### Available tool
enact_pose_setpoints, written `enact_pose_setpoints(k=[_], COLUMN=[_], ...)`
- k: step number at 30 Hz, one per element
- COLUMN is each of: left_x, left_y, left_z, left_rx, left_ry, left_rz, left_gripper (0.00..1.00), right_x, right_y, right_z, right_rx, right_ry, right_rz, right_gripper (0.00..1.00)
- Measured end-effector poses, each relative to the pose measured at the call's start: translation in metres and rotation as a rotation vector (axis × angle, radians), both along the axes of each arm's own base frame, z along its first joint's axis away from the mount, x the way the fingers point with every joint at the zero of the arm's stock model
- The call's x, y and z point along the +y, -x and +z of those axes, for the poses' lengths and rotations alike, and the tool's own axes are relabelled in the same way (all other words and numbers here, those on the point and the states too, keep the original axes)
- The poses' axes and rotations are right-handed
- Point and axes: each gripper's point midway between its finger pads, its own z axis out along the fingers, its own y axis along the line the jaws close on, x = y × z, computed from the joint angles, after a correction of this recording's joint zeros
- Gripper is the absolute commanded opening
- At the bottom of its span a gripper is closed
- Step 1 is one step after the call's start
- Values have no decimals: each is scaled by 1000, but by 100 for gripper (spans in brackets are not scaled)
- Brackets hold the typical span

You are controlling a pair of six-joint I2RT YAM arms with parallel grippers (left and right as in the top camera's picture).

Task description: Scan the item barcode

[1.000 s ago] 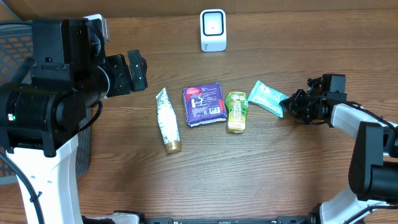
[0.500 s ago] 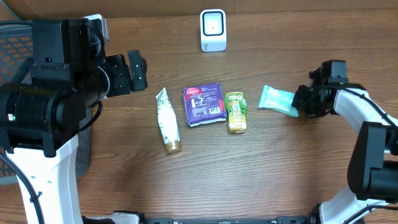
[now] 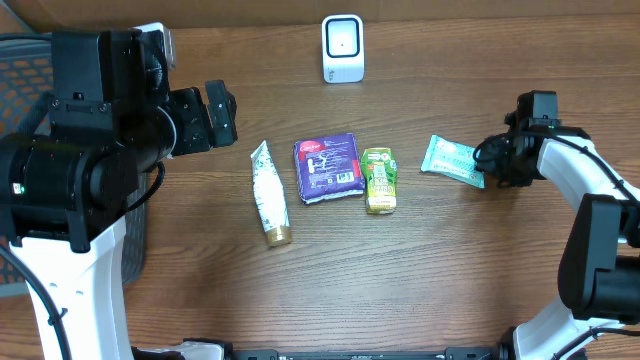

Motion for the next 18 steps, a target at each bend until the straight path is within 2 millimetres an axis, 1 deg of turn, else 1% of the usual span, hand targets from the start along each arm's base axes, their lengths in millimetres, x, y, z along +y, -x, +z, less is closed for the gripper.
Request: enact_pose_setpoints(k=[2,4,9,11,15,17,18], left_x=[0,0,0,0,0,0,0], left_y=[0,0,0,0,0,0,0], left_z=[0,0,0,0,0,0,0], left_rx=[0,0,0,0,0,0,0], left_ry=[0,0,0,0,0,0,0], left_rz=[0,0,0,0,0,0,0], left_gripper=[99,100,100,100,100,100,100], right_x=[3,8,19,23,36,45,51], right_y=[-3,-1,-1,-1,-2,-4,-5], right_z=[-3,-8,-11,-12,-14,-15,-16], right_rx=[-17,-18,-32,-31,-25,-19,-16], right_ry=[3,-3,-56,-83,-165,-220,-258], right_rz=[-16,-34,-76,-88,-87,-80,-69], right_gripper=[53,53,53,51,38,25,20])
